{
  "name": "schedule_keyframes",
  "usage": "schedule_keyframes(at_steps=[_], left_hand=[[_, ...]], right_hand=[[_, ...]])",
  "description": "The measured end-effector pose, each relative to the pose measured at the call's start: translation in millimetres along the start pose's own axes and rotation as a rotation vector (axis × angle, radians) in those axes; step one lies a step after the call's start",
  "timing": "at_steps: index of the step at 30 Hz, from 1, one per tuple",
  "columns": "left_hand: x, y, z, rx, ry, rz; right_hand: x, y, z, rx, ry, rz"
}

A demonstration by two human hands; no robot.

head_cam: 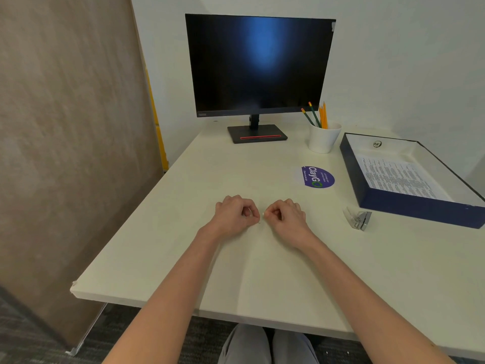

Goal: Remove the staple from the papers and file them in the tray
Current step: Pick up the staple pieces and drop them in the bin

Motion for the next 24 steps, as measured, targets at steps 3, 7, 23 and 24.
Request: schedule_keyframes(at_steps=[3,7,23,24], left_hand=[[1,0,1,-0.016,-0.045,-0.012],[-1,2,2,-0.027,-0.053,-0.015],[36,-1,-12,0.053,0.543,-0.007],[43,-3,-12,0.056,0.546,0.009]], right_hand=[[0,0,0,0.003,0.001,0.005],[-3,-1,-4,-0.005,-0.037,0.025],[-10,14,-53,0.092,-0.450,0.136],[-9,15,-58,0.104,-0.466,0.140]])
Point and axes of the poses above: each hand's wrist, its own y-axis away from the middle knuckle, its own z-axis out of the palm, x = y × z, the point moved 1 cm from there along -y, towards the middle knuckle, and after that the axes turned 5 degrees about -z, right-handed, at the moved point
